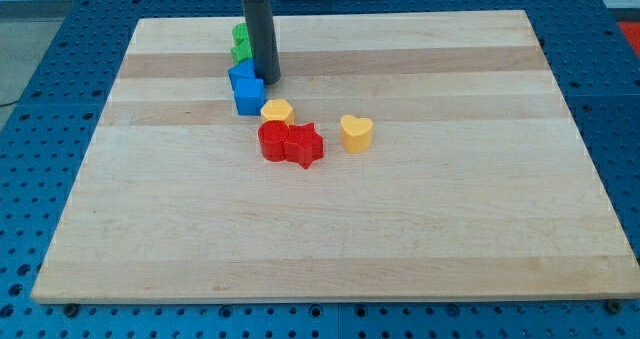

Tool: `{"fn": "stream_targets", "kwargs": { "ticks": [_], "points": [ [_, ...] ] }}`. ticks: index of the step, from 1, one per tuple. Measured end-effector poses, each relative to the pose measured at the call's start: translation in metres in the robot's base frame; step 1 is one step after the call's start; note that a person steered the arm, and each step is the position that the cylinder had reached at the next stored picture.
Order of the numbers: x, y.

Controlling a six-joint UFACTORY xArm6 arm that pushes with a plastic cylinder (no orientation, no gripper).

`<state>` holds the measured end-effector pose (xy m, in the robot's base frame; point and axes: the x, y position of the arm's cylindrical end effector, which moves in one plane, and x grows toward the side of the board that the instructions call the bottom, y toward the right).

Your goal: Move the yellow hexagon toeards bottom left

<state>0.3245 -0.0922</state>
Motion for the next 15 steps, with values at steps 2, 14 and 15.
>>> {"fn": "stream_targets", "kwargs": {
  "ticks": [2,14,15],
  "points": [
    [0.011,-0.001],
    [0.128,0.014],
    [0.135,0.013]
  ]
}}
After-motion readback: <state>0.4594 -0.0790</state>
